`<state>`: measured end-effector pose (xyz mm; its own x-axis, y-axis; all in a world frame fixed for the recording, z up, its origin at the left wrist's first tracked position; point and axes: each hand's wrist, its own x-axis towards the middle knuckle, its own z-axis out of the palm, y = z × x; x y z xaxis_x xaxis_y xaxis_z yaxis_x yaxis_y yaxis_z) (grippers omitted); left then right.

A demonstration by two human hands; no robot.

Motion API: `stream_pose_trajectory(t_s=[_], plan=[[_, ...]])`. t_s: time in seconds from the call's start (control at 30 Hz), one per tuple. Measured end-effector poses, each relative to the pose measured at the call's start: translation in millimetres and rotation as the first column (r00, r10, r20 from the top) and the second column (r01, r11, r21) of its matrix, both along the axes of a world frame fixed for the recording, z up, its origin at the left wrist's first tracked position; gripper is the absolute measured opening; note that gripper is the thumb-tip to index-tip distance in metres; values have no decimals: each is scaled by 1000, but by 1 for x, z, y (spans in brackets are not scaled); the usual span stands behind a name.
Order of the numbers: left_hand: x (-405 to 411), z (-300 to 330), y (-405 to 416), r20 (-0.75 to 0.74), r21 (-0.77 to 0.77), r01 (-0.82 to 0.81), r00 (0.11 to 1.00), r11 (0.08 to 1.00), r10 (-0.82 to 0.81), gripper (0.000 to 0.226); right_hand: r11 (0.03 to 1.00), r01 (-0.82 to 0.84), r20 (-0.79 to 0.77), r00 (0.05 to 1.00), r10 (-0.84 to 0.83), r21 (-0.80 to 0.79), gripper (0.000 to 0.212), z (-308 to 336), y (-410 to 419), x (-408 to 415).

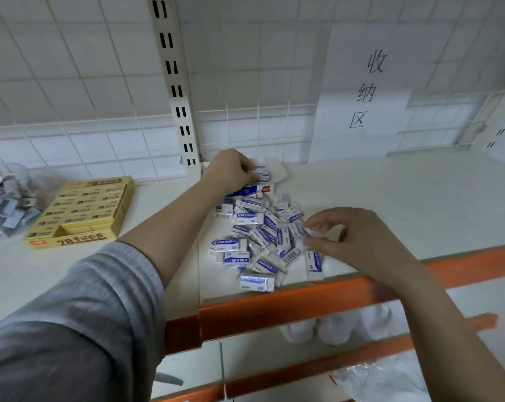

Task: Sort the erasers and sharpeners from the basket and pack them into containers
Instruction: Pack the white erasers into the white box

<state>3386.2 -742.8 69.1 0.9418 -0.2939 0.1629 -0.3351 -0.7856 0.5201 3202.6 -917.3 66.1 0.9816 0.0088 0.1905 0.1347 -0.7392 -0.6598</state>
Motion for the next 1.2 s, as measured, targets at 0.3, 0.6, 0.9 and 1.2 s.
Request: stream_pose_trajectory(t_s=[0.3, 0.6, 0.9, 1.2], plan=[[3, -3, -5, 48, 93, 1, 999, 996, -6, 28, 998, 63, -61, 996, -65, -21, 23, -11, -11, -3], [0, 3, -1, 35, 138, -25, 999, 990, 20, 13, 995, 100, -184, 978, -100, -7, 22, -10, -9, 0], [-49, 12, 29, 14, 52, 195, 981, 980, -195, 19, 983, 184, -216, 959, -181, -8, 17, -12, -5, 2], [-59, 9, 33, -28, 241, 218, 976, 946, -218, 26, 972, 208, -129, 973, -194, 107, 17, 3, -6, -3]])
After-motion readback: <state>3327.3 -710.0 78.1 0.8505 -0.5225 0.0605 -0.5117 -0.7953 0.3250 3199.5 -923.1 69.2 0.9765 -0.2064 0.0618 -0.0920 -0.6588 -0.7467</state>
